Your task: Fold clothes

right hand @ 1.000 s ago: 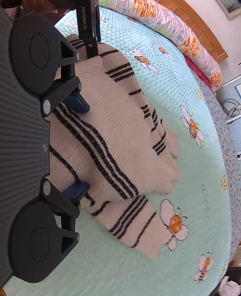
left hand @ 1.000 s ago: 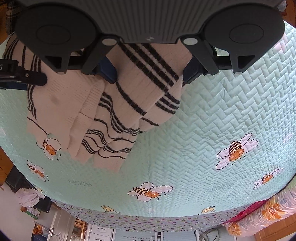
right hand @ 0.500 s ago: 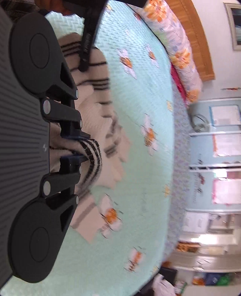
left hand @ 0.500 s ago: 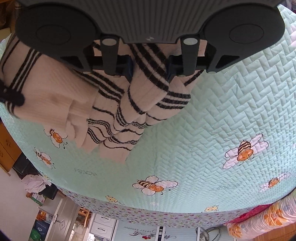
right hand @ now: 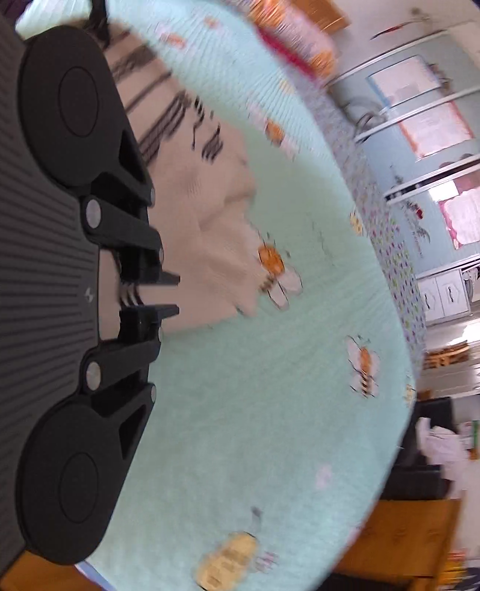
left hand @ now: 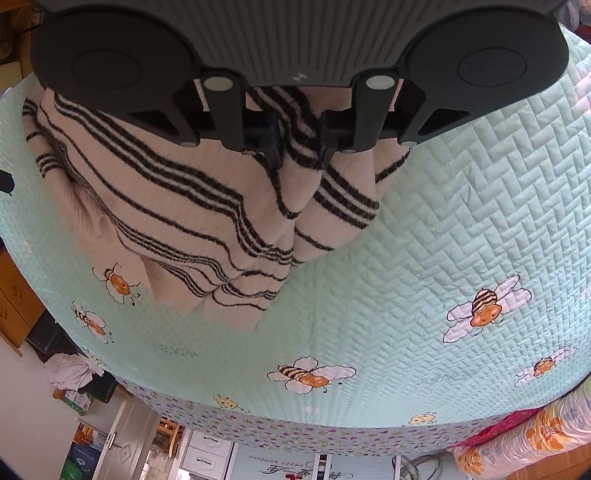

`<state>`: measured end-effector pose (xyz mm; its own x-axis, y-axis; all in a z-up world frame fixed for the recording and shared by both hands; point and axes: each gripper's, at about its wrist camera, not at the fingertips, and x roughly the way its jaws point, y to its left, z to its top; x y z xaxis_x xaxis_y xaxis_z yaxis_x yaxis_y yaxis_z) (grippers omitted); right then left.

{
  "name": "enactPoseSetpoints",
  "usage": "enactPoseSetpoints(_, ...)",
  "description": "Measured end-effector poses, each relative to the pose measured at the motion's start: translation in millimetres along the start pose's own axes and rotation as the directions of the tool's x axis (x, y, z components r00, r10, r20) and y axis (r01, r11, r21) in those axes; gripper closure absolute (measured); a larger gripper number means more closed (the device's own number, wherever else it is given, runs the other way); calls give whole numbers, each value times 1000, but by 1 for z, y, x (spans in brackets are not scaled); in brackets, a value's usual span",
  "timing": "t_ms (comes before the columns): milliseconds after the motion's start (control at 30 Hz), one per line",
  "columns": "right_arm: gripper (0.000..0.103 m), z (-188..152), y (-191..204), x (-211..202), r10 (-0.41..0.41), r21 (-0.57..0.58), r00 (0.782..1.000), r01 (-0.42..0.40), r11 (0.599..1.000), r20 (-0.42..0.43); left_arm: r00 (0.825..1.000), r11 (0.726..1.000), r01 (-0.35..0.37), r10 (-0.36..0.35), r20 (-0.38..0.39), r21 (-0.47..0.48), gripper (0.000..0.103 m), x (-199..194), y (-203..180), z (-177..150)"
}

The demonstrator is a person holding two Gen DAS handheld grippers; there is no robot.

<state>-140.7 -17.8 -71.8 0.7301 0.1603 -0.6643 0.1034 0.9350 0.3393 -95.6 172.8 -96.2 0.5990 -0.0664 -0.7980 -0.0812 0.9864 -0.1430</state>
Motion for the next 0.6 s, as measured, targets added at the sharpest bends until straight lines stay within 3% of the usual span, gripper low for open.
enactPoseSetpoints(67, 46, -7, 11, -2, 63, -37, 998, -63, 997, 7, 1000, 1000, 1, -1, -1, -6, 81, 0, 2, -2)
enactPoseSetpoints(133, 27, -14, 32, 1, 40, -165, 999, -38, 985, 8, 1000, 1000, 0, 0, -3, -9, 80, 1, 2, -3)
enactPoseSetpoints(233, 24, -27, 51, 19, -70, -312, 997, 75, 947, 27, 1000, 1000, -11, 11, -6, 0, 79, 2, 0, -4)
enactPoseSetpoints(300, 24, -37, 50, 32, -128, -320, 992, 122, 940, 5, 1000, 1000, -21, 21, -9, 7, 76, 4, -1, -5)
enactPoseSetpoints(367, 24, -42, 37, 46, -134, -276, 990, 115, 954, -51, 999, 999, -34, 34, -14, 12, 72, 6, -1, -5)
enactPoseSetpoints(433, 24, -46, 26, 57, -128, -214, 987, 105, 971, -99, 999, 999, -46, 46, -18, 11, 60, 9, -1, -5)
enactPoseSetpoints(600, 21, -53, 17, 65, -42, -151, 992, 24, 988, -117, 998, 999, -49, 50, -32, 11, 48, 20, -1, -3)
